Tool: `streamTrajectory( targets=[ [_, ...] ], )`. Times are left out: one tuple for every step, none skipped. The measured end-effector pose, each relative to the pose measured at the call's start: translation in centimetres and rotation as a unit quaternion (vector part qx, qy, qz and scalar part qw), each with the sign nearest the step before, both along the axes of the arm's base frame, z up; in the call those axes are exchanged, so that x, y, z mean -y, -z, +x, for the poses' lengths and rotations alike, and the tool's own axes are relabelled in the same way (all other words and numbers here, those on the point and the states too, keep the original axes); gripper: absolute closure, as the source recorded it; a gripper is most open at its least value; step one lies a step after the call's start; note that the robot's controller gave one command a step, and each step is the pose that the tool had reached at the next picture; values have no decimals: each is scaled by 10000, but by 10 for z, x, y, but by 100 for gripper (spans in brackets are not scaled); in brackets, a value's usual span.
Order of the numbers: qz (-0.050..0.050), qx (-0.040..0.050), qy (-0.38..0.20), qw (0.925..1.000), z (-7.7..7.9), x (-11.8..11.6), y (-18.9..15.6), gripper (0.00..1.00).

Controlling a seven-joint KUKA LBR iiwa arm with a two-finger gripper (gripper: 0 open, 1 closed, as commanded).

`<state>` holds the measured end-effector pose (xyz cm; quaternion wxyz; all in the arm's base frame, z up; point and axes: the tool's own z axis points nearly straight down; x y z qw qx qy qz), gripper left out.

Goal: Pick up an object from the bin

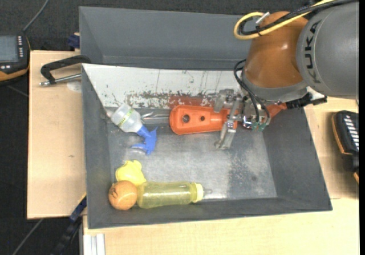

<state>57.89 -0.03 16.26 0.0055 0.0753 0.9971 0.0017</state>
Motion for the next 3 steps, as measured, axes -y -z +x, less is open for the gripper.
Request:
streamTrajectory(
  targets=[
    [-8, -8, -1020, 9948, 16, -55, 39, 0],
    [21, -23, 928, 9957, 20, -52, 83, 0],
    [-8, 47, -738, 9973, 25, -59, 89, 100]
  ],
)
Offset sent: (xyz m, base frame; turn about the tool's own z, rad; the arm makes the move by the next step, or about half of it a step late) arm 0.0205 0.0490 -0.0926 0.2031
